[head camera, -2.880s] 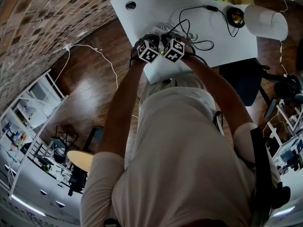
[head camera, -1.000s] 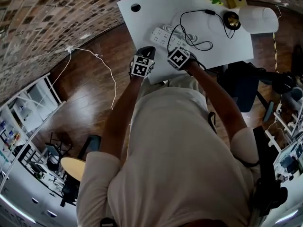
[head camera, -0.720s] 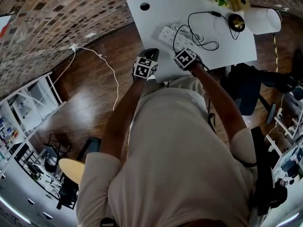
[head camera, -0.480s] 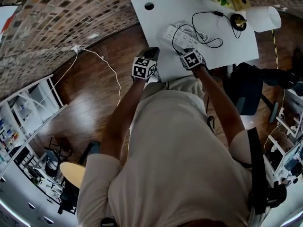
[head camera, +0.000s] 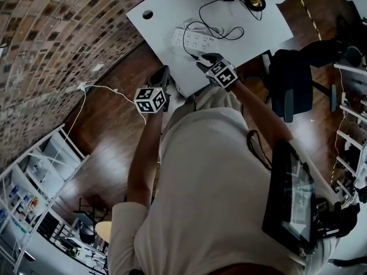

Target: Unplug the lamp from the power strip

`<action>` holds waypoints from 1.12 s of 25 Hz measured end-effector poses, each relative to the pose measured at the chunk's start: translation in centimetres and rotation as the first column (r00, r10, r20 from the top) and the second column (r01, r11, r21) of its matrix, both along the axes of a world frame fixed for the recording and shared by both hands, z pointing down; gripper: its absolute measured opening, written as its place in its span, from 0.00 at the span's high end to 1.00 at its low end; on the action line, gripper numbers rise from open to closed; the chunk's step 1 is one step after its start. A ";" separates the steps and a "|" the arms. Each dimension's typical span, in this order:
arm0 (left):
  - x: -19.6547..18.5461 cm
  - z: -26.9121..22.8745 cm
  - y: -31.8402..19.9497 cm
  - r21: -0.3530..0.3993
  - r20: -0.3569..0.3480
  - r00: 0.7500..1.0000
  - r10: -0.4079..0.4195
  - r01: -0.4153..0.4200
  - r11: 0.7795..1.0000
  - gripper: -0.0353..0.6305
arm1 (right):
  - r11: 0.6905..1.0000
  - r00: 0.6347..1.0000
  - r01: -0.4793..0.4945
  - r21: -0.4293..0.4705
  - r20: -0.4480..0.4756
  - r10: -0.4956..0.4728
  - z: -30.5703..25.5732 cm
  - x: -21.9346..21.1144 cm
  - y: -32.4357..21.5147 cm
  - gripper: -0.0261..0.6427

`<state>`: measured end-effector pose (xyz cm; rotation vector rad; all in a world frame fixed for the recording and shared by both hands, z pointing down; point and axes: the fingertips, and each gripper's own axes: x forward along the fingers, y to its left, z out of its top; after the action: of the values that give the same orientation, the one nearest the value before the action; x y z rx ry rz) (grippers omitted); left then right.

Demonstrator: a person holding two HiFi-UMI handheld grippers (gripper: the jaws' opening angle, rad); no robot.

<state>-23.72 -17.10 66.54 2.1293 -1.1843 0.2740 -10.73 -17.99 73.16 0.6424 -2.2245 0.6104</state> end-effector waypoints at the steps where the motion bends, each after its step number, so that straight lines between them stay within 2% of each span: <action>1: -0.2 -0.5 0.1 0.010 -0.003 1.000 -0.024 0.024 1.000 0.94 | 1.000 1.000 0.002 0.013 0.001 -0.002 -0.4 0.4 0.0 0.75; 5: -0.8 -2.4 0.6 0.034 -0.030 0.992 -0.125 0.126 0.992 0.94 | 0.999 1.000 0.005 0.052 0.015 -0.006 -2.0 1.7 0.1 0.75; 9: 1.0 -4.1 2.0 0.044 -0.029 0.985 -0.171 0.172 0.984 0.94 | 0.996 0.998 -0.002 0.085 0.067 -0.003 -4.6 3.3 0.2 0.76; 13: 4.5 -5.8 5.0 0.050 -0.054 0.983 -0.177 0.180 0.982 0.94 | 0.994 0.993 -0.039 0.105 0.112 0.027 -6.9 6.2 1.3 0.76; 19: 7.3 -6.0 10.0 0.039 -0.048 0.974 -0.220 0.222 0.974 0.94 | 0.989 0.956 -0.144 0.041 0.263 0.129 -10.8 10.5 4.5 0.78; 28: 9.8 -7.7 18.0 0.073 -0.027 0.961 -0.275 0.276 0.958 0.94 | 0.982 0.946 -0.179 0.063 0.284 0.154 -12.7 17.5 8.4 0.78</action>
<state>-13.88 0.93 58.84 1.9936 -1.4827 0.0863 6.77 -9.55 60.47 0.8407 -2.4862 0.7291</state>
